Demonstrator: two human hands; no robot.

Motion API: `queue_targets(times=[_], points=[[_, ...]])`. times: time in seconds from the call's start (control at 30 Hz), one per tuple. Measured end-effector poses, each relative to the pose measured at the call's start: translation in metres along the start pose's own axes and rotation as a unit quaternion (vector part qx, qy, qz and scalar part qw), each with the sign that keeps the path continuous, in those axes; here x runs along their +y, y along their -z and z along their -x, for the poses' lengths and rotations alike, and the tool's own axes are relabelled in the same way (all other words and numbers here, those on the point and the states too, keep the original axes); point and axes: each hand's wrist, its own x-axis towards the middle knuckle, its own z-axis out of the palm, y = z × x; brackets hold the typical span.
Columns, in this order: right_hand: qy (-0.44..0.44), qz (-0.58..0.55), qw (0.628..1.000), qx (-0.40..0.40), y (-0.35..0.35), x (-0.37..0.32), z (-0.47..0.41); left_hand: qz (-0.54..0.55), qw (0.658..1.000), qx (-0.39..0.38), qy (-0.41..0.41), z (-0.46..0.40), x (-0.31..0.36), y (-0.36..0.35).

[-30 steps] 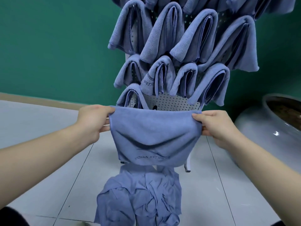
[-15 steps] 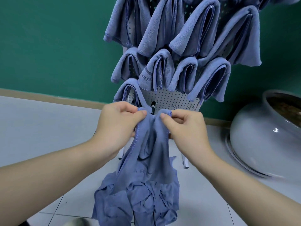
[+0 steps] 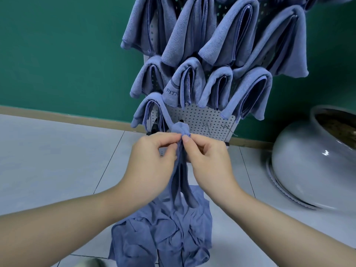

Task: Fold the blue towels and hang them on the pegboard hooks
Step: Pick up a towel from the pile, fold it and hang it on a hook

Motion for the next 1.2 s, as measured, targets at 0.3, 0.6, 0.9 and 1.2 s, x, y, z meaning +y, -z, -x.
queue_targets(times=[0.3,0.6,0.9,1.2], points=[[-0.016,-0.082,0.996,-0.044,0.013,-0.016,0.001,-0.105,0.98,0.023,-0.166,-0.015,0.003,0.011],[-0.011,-0.045,0.994,-0.097,0.024,-0.021,0.003,-0.2,0.939,-0.256,-0.111,-0.043,0.001,0.043],[0.095,0.043,0.994,0.008,0.034,-0.015,0.007,-0.172,0.918,-0.356,0.033,-0.037,0.004,0.059],[0.15,0.041,0.977,0.144,0.046,-0.024,-0.008,-0.067,0.988,-0.115,-0.077,-0.031,0.026,0.05]])
